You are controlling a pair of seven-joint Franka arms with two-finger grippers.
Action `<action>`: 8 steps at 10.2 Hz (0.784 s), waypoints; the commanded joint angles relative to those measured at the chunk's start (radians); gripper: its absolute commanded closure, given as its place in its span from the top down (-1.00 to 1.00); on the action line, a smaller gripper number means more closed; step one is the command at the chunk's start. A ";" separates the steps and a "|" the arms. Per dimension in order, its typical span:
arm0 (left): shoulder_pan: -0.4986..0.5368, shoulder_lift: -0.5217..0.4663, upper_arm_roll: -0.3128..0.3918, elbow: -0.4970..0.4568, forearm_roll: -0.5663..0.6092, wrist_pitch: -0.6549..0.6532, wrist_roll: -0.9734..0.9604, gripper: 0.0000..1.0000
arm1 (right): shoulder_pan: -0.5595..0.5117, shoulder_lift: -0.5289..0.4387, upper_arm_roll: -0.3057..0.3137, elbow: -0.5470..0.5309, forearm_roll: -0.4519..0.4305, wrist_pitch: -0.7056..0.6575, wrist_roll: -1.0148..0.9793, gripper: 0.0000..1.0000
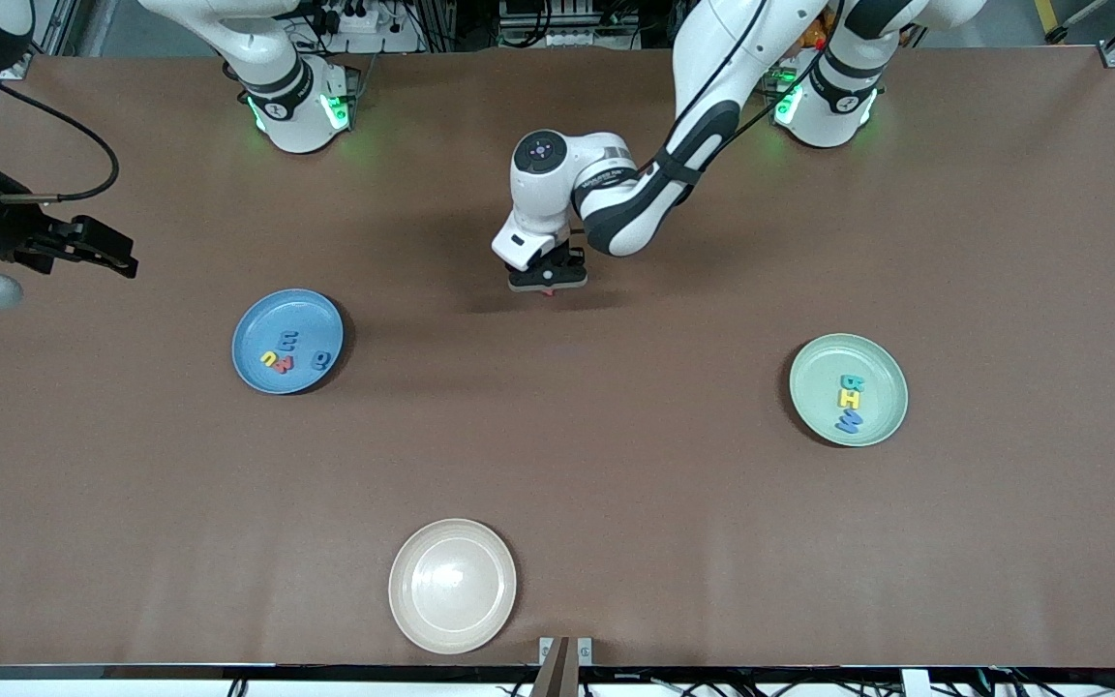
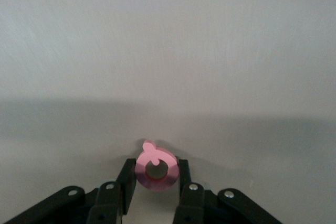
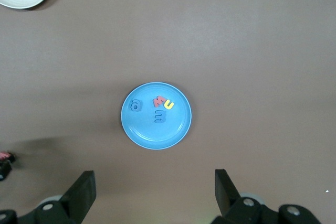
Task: Sort upper and lower case letters into plates
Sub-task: 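Carry the pink Q to the green plate with the left gripper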
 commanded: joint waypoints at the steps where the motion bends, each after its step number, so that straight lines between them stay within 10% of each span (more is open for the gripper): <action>1: 0.131 -0.098 -0.008 -0.018 0.019 -0.001 -0.009 -1.00 | -0.009 -0.023 -0.007 -0.023 0.006 0.027 -0.003 1.00; 8: 0.608 -0.227 -0.028 -0.026 -0.168 -0.179 0.682 -1.00 | 0.000 -0.025 -0.002 -0.032 0.014 0.090 -0.002 1.00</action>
